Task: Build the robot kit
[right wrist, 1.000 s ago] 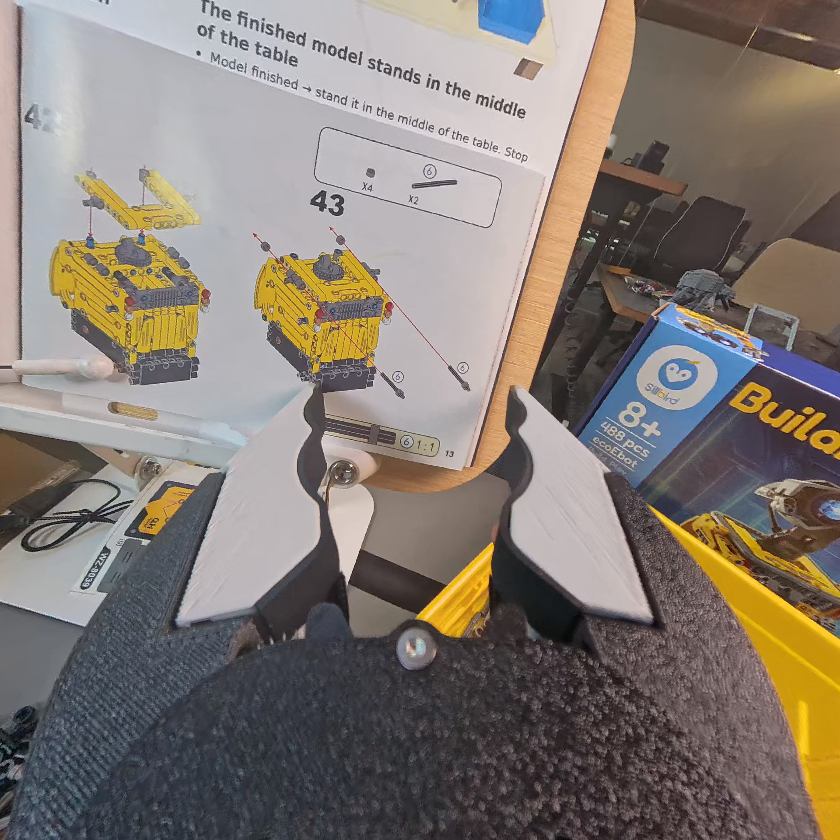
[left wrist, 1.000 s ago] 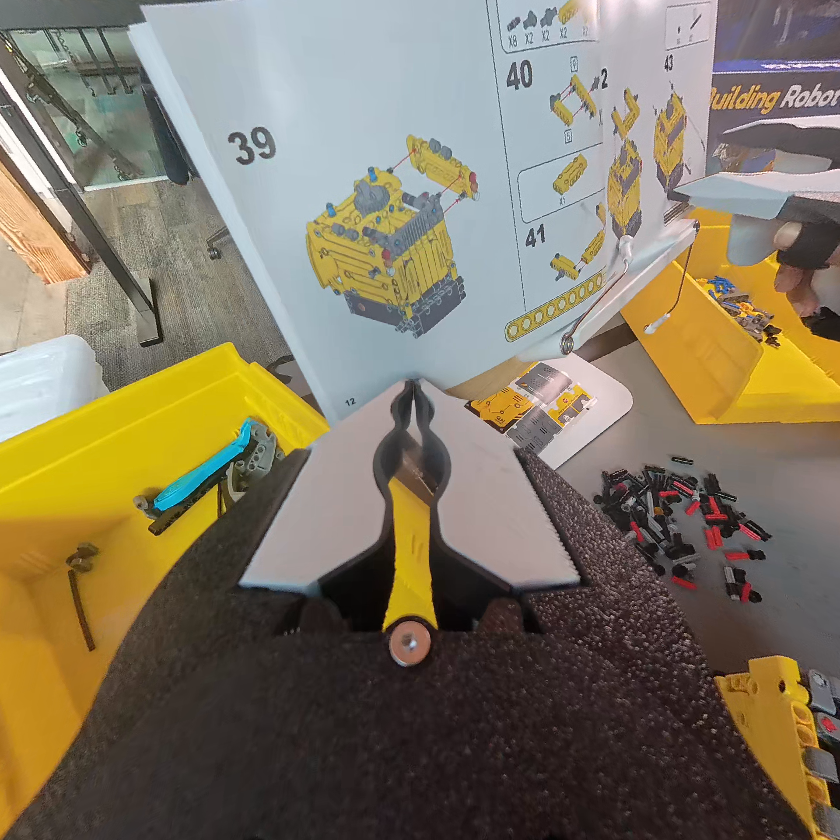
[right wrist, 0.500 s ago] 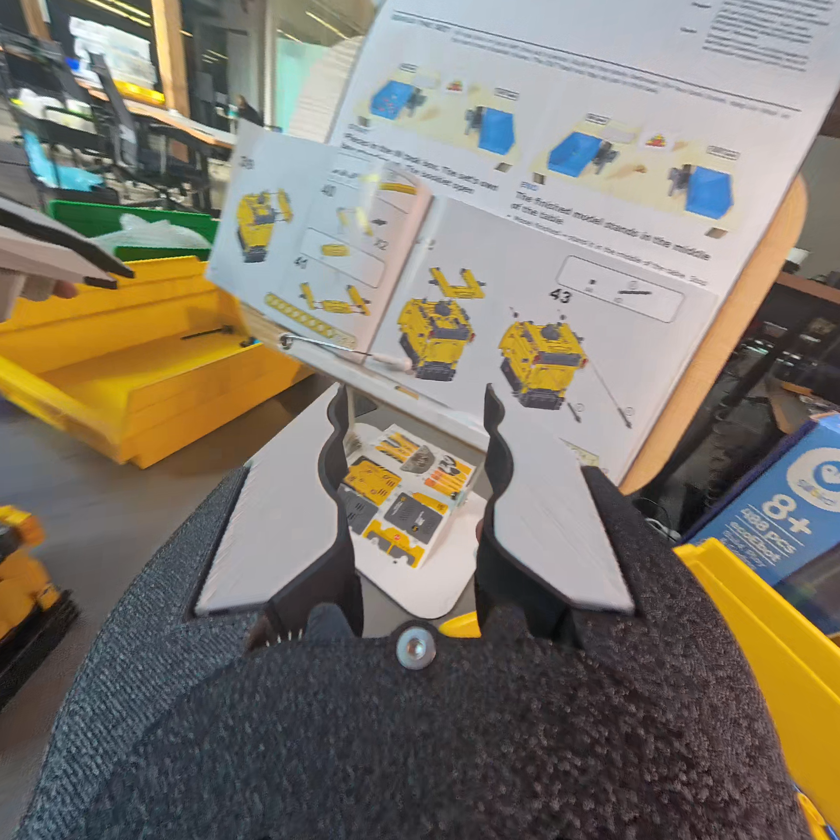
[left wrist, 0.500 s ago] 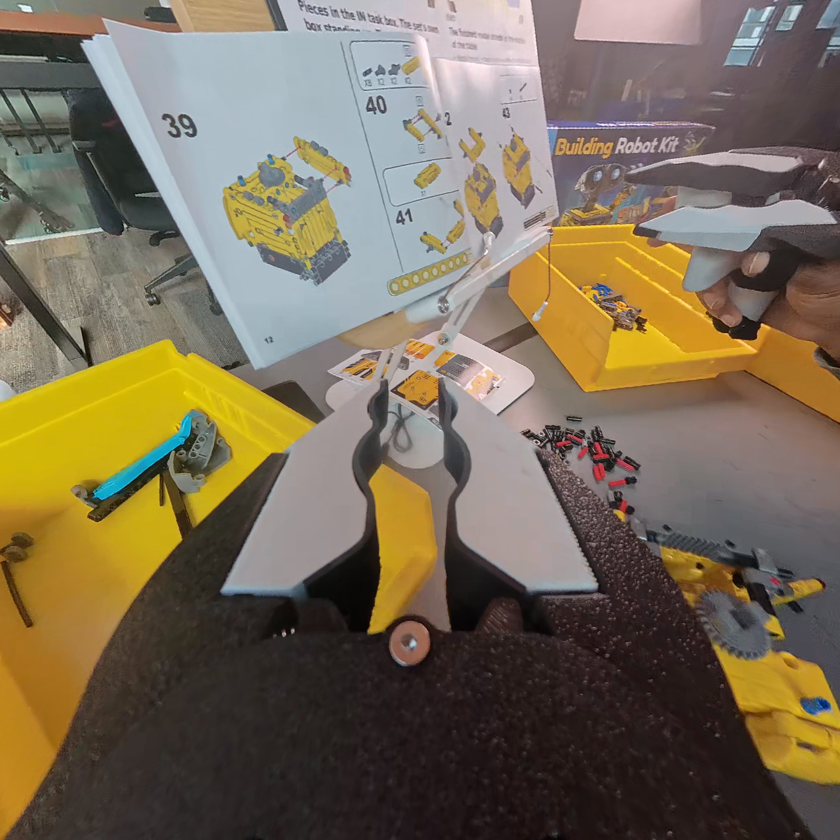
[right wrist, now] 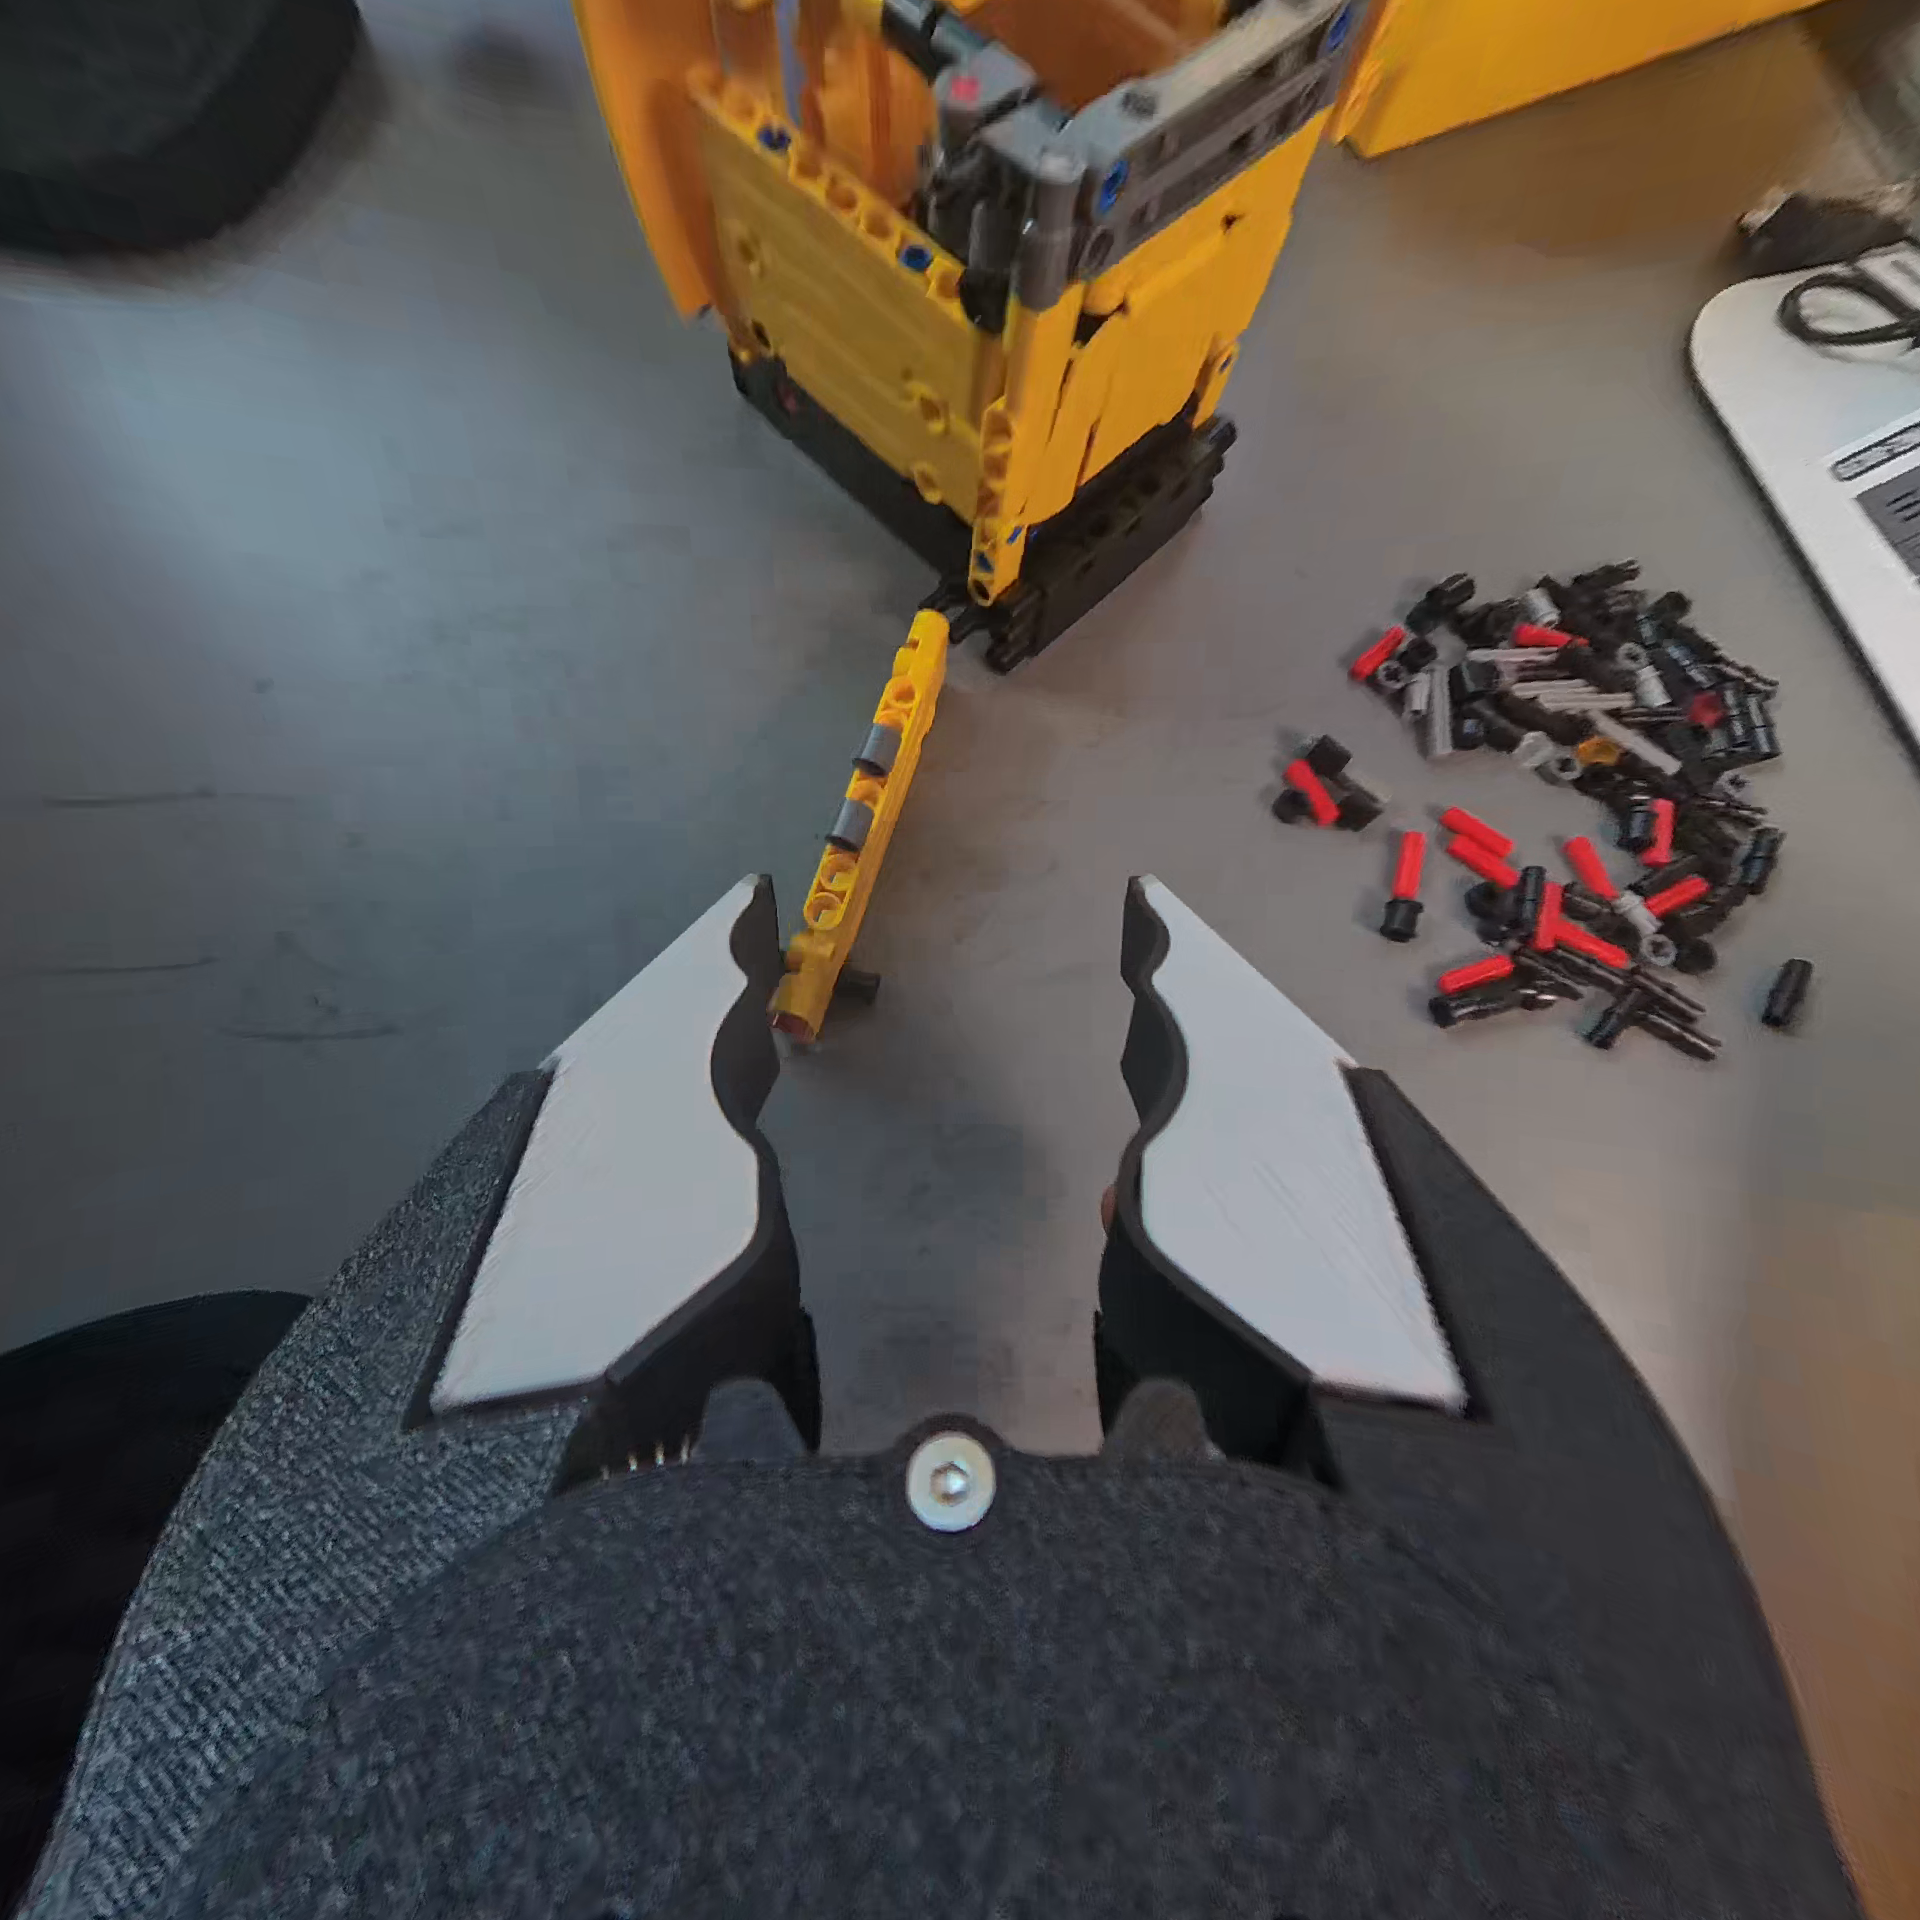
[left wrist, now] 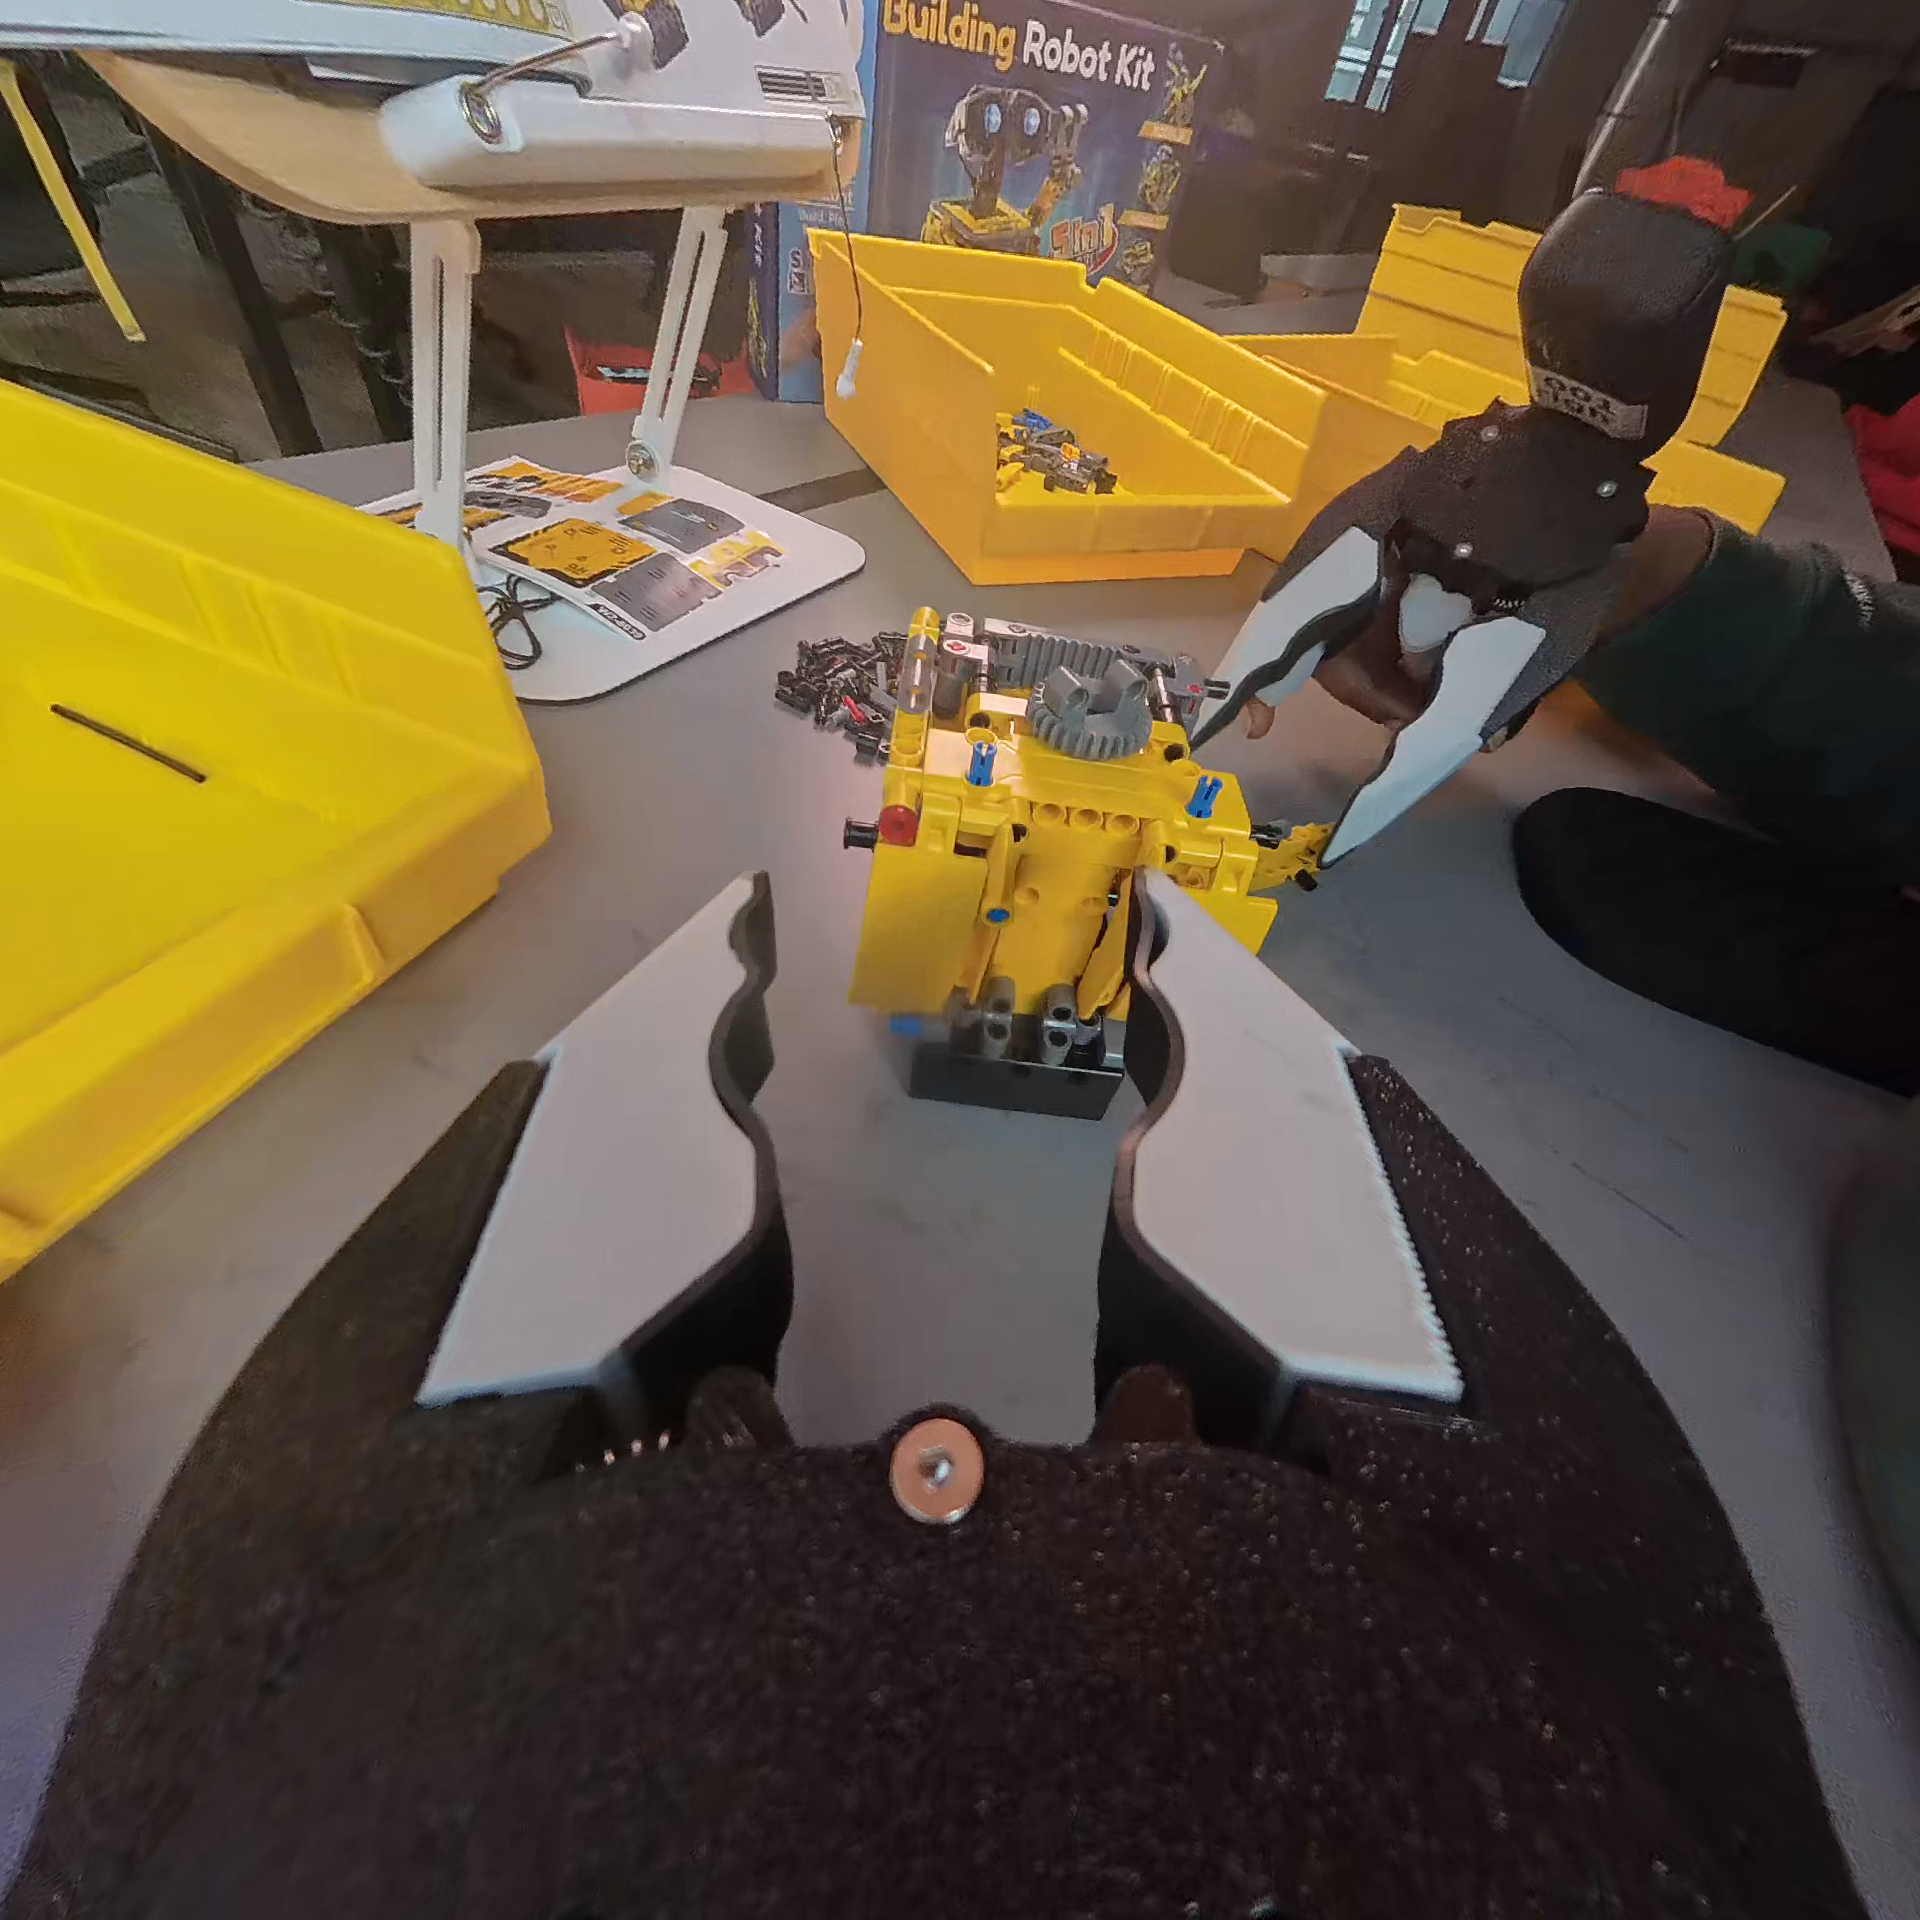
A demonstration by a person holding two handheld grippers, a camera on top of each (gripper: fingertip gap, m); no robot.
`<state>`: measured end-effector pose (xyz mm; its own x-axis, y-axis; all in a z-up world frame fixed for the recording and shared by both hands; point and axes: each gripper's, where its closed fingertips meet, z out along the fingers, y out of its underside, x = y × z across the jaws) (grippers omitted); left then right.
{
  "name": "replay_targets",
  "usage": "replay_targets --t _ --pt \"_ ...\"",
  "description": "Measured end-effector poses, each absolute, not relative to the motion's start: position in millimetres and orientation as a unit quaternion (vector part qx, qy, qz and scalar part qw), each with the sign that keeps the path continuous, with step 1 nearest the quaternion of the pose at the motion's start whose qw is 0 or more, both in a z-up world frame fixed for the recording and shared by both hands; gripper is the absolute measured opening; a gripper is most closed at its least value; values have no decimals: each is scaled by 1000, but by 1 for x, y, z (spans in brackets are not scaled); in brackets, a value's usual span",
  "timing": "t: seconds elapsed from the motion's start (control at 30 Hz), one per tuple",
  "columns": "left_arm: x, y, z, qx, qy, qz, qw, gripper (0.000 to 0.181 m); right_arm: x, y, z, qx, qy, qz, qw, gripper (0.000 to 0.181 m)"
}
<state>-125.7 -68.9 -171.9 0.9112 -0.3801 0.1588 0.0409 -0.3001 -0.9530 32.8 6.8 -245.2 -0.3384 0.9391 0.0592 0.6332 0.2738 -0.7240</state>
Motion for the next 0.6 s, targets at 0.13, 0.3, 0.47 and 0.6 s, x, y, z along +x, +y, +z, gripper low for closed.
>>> replay_targets --t 0.13,0.3,0.47,0.6 --pt "-126 -68 -166 -773 140 -130 605 53 36 -9 -266 -508 -788 276 211 64" --pt "-119 -72 -170 -769 112 -176 605 64 38 -14 -267 -515 -778 298 200 56" --pt "-112 -72 -175 -771 113 -190 598 75 37 -10 -266 -522 -772 298 205 45" --pt "-103 -71 -178 -772 130 -186 594 85 39 -14 -266 -518 -778 292 203 35"
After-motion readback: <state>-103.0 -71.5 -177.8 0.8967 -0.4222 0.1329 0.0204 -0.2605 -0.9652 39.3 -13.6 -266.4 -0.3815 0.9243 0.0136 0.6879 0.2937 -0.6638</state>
